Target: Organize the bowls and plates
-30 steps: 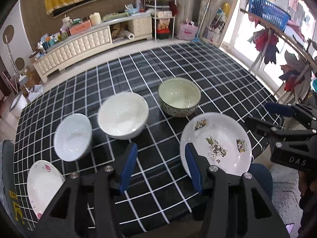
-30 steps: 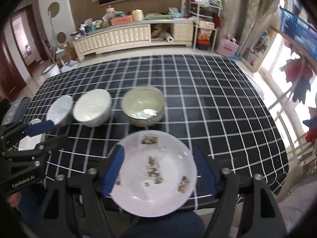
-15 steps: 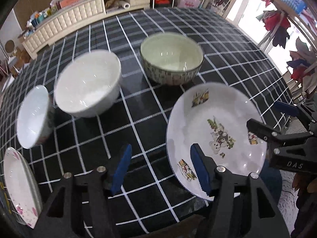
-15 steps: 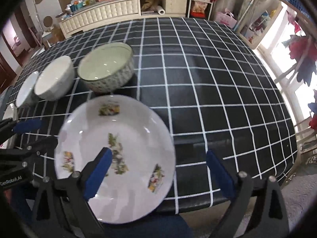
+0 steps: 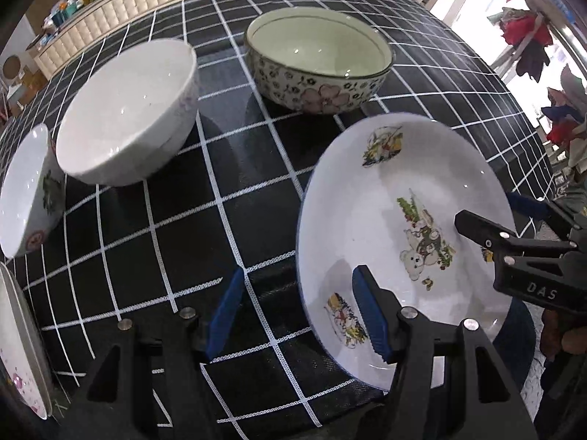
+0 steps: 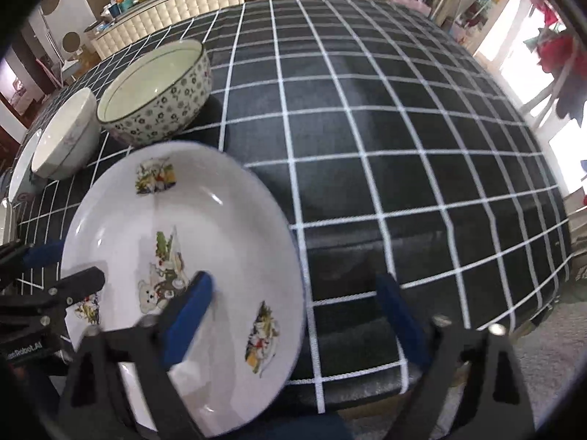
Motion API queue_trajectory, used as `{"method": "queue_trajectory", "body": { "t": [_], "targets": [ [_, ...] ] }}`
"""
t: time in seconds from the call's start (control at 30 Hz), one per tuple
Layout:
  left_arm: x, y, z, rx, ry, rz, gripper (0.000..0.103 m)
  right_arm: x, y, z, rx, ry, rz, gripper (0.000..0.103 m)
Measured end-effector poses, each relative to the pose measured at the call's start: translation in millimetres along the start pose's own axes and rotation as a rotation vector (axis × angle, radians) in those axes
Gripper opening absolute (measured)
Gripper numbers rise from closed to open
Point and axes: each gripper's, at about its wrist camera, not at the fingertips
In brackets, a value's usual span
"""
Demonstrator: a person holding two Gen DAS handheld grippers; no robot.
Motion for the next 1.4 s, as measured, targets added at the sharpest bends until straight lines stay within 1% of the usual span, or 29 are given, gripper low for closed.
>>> {"method": "queue_trajectory", "body": {
  "t": [0.03, 0.07, 0.13, 0.17, 0.23, 0.27, 0.33, 0.4, 0.47, 0.5, 0.6, 0.7, 0.83, 0.9, 1.03, 1.17, 1.27, 1.4],
  "targets": [
    [0, -1, 1, 0.000, -0.007, 0.002, 0.059, 1, -1, 0, -0.003, 0.024, -0.010, 0.079],
    [-1, -1, 0, -0.004, -0.010, 0.004, 0.059, 4, -1, 1, 0.004, 0.018, -0.016, 0.077],
    [-2, -2, -3, -0.014, -0.005, 0.004, 0.059, 8, -2, 2, 0.006, 0.026, -0.020, 0.066],
    [-2, -2, -5, -0.021, -0.002, -0.001, 0.058, 8, -2, 2, 0.004, 0.030, -0.020, 0.064],
    [0, -1, -8, -0.026, -0.017, -0.001, 0.048, 11, -3, 3, 0.003, 0.044, -0.019, 0.057],
    [-1, -1, -9, -0.023, -0.025, 0.001, 0.046, 11, -4, 5, 0.004, 0.050, -0.020, 0.056],
    [0, -3, -10, -0.016, -0.052, 0.004, 0.031, 11, -5, 8, 0.009, 0.064, -0.021, 0.047],
    [0, -2, -11, -0.019, -0.077, 0.006, 0.026, 13, -7, 14, 0.015, 0.083, -0.025, 0.041],
    [1, -3, -14, -0.011, -0.065, 0.002, 0.025, 15, -7, 16, 0.021, 0.087, -0.028, 0.041],
    [1, -3, -15, -0.001, -0.066, -0.002, 0.025, 9, -5, 14, 0.020, 0.089, -0.029, 0.040],
    [2, -6, -13, 0.026, -0.064, -0.014, 0.022, 9, -6, 8, -0.007, 0.093, -0.039, 0.034],
    [4, -9, -15, 0.035, -0.055, -0.012, 0.022, 11, -6, 4, -0.034, 0.093, -0.055, 0.029],
    [11, -14, -9, 0.022, -0.042, -0.035, 0.022, 15, -8, 6, -0.030, 0.072, -0.061, 0.028],
    [14, -15, -5, 0.033, -0.043, -0.034, 0.022, 17, -8, 12, -0.025, 0.068, -0.067, 0.028],
    [23, -17, 8, 0.046, -0.042, -0.054, 0.022, 22, -7, 22, -0.007, 0.065, -0.082, 0.027],
    [38, -23, 26, 0.066, -0.021, -0.095, 0.022, 28, -4, 38, 0.009, 0.077, -0.095, 0.026],
    [45, -30, 47, 0.095, -0.023, -0.101, 0.021, 31, -5, 56, 0.013, 0.083, -0.113, 0.026],
    [58, -43, 80, 0.137, -0.002, -0.121, 0.021, 31, -1, 85, 0.043, 0.098, -0.120, 0.026]
  ]
}}
Point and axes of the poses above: each gripper's, at about its wrist camera, not at the fingertips, and x roughly against the way its jaws point, z to its left, y to its top, and after that the axes turned 13 degrees about y, right-handed
